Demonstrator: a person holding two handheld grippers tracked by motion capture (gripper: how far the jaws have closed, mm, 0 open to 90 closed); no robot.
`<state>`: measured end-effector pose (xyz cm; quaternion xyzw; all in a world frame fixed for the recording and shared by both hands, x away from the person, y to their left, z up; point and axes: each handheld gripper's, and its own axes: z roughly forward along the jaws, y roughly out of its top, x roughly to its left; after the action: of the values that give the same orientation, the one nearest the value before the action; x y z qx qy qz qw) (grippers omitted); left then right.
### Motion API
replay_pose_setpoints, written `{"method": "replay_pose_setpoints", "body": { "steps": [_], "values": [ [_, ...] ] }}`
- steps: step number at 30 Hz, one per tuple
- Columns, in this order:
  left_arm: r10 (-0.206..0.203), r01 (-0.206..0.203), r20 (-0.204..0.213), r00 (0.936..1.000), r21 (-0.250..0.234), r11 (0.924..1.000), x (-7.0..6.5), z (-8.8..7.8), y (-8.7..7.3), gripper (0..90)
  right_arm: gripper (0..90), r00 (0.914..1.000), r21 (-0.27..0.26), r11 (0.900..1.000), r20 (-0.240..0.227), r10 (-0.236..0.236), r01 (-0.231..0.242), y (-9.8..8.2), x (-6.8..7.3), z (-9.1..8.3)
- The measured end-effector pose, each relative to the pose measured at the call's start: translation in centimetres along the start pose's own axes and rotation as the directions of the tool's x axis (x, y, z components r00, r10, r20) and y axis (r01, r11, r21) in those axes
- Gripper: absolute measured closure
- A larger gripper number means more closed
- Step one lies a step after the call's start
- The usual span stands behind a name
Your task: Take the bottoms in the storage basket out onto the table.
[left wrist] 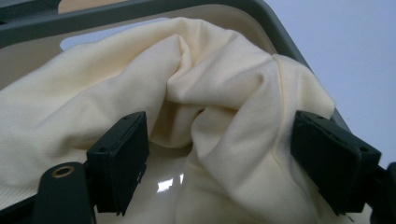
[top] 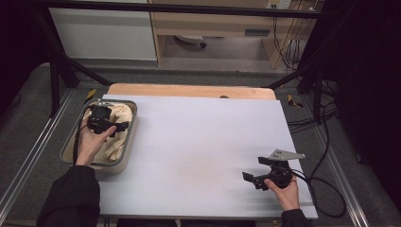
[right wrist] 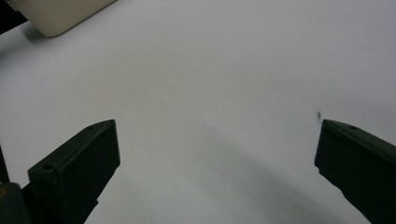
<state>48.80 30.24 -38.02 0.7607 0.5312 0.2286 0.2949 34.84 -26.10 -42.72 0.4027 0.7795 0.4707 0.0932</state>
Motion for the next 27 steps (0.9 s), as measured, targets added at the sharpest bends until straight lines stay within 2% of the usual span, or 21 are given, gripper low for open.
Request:
{"method": "replay_pose_setpoints", "body": {
  "steps": [6,10,13,15,17,18,19,20,23,27],
  "values": [
    [-0.002,0.002,0.011,0.9999,0.016,0.9999,0.1,0.7,-0.5,22.0,0.5,1.0000,-0.001,1.000,0.000,0.002,-0.002,0.0,0.0,0.0],
    [0.007,-0.008,0.020,0.9998,0.027,0.9996,-0.1,0.9,-0.5,27.5,0.5,1.0000,0.002,1.000,0.000,0.004,-0.004,0.0,0.0,0.0],
    [0.009,-0.010,0.035,0.9993,0.038,0.9992,-0.2,1.1,-0.6,35.3,0.5,1.0000,0.002,1.000,-0.001,0.004,-0.004,0.0,0.0,0.0],
    [0.007,-0.009,0.044,0.9990,0.044,0.9990,-0.3,1.2,-0.6,43.6,0.5,1.0000,0.000,1.000,0.001,0.002,-0.002,0.0,0.0,0.0],
    [0.003,-0.005,0.053,0.9986,0.046,0.9989,-0.4,1.3,-0.6,46.4,0.5,1.0000,-0.001,1.000,0.001,0.001,-0.001,0.0,0.0,0.0],
    [0.003,-0.006,0.057,0.9984,0.046,0.9989,-0.5,1.3,-0.6,52.3,0.5,1.0000,-0.001,1.000,0.000,0.001,-0.001,0.0,0.0,0.0],
    [0.002,-0.004,0.057,0.9984,0.045,0.9990,-0.5,1.3,-0.5,52.3,0.5,1.0000,-0.001,1.000,0.000,0.001,-0.001,0.0,0.0,0.0],
    [0.001,-0.004,0.061,0.9981,0.044,0.9990,-0.6,1.3,-0.5,58.3,0.5,1.0000,-0.001,1.000,0.000,0.001,-0.001,0.0,0.0,0.0],
    [-0.004,0.001,0.063,0.9980,0.045,0.9990,-0.7,1.2,-0.5,67.1,0.5,1.0000,0.000,1.000,0.000,0.000,0.000,0.0,0.0,0.0],
    [-0.004,0.001,0.060,0.9982,0.046,0.9989,-0.8,1.0,-0.5,73.6,0.5,1.0000,-0.001,1.000,0.001,0.000,0.000,0.0,0.0,0.0]
  ]
}}
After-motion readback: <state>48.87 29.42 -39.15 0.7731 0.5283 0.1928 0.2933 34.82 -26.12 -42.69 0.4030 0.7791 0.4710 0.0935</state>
